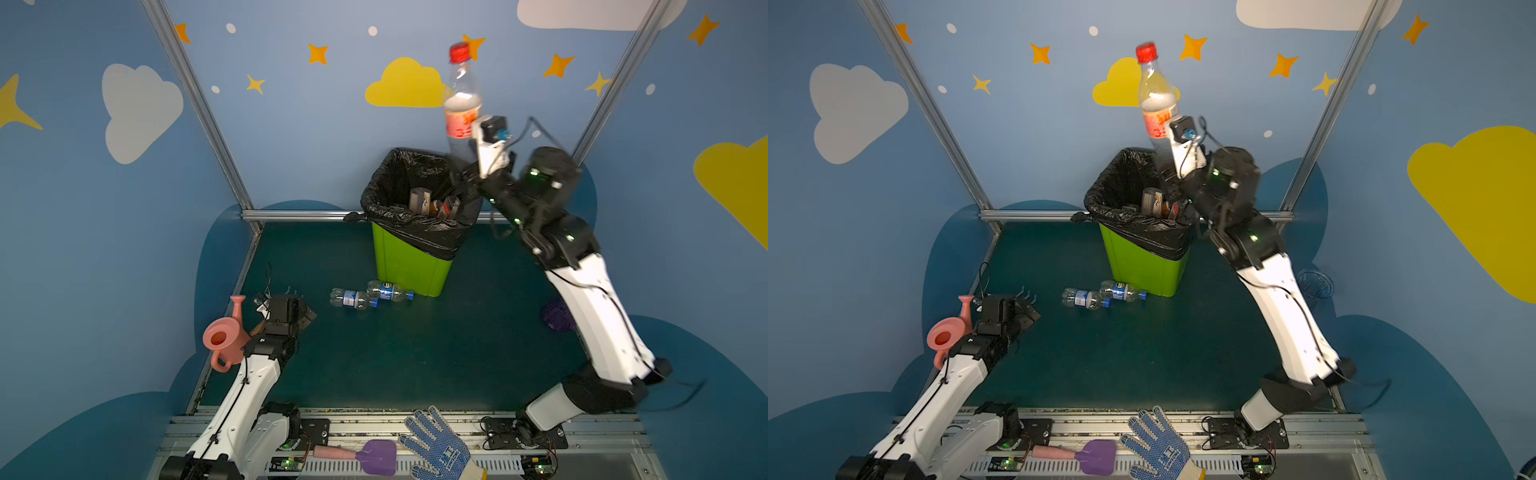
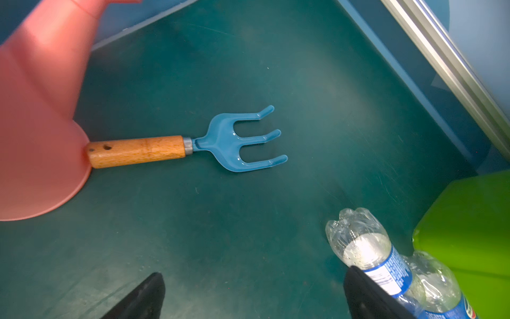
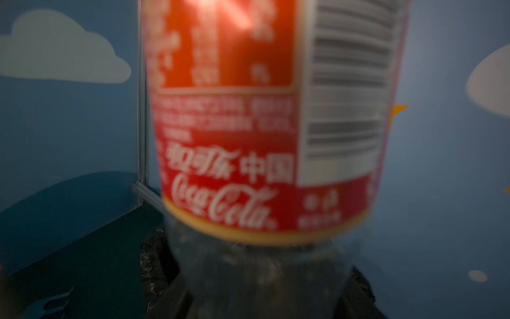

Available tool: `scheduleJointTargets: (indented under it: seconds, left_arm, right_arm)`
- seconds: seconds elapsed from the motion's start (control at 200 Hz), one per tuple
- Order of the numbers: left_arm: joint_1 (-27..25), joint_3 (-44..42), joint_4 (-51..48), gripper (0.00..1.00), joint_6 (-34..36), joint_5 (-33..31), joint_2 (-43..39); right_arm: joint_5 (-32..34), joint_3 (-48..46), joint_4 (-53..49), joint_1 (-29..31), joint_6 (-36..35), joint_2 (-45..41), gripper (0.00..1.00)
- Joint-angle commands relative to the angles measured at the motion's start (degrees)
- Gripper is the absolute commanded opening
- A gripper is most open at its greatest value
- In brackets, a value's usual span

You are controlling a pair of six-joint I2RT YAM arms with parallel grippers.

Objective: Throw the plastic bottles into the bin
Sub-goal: 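Open the right gripper to drop the cola bottle into the bin, then pull the right arm back while left gripper reaches to a blue-label bottle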

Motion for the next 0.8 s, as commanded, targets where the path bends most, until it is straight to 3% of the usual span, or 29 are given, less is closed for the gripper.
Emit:
scheduleJointTargets:
  seconds: [0.0,0.06,0.13,0.31,0.42,0.656,0.796]
  left_arm:
    - [-0.67,1.76,-0.44,1.00,1.43,-0.80,0.40]
    - [-0.81,2.14,-1.04,1.00,2.12,-0.91,0.49]
    - [-0.87,2.55,-1.25,1.00,2.67,-1.05,0.46]
    - [-2.52,3.56,-1.74,1.00,2.85,-2.99,-0.04]
    - [-5.64,4.49,-1.29,1.00,3.60,-5.04,0.80]
    - [-15.58,7.07,0.19,1.00,2.26,-8.42,8.17]
    - [-20.02,11.30,0.74,1.00,9.00,-8.25,15.39]
  right_arm:
    - [-3.65,4.86,-10.77,-3.54,6.42,1.80,0.77]
    - [-2.65,6.49,-10.02,-5.74,7.22,0.26,0.79]
    - [-0.73,6.91,-7.76,-7.39,6.75,-3.88,0.89]
    - [1.50,-0.73,-0.39,-9.43,6.66,-16.67,0.95]
    - [0.38,-5.48,-0.98,-12.05,8.36,-20.76,0.96]
    - [-2.66,-24.02,-0.99,-19.46,16.43,-27.19,0.97]
    - [-6.38,-37.70,0.27,-26.07,23.34,-31.74,0.97]
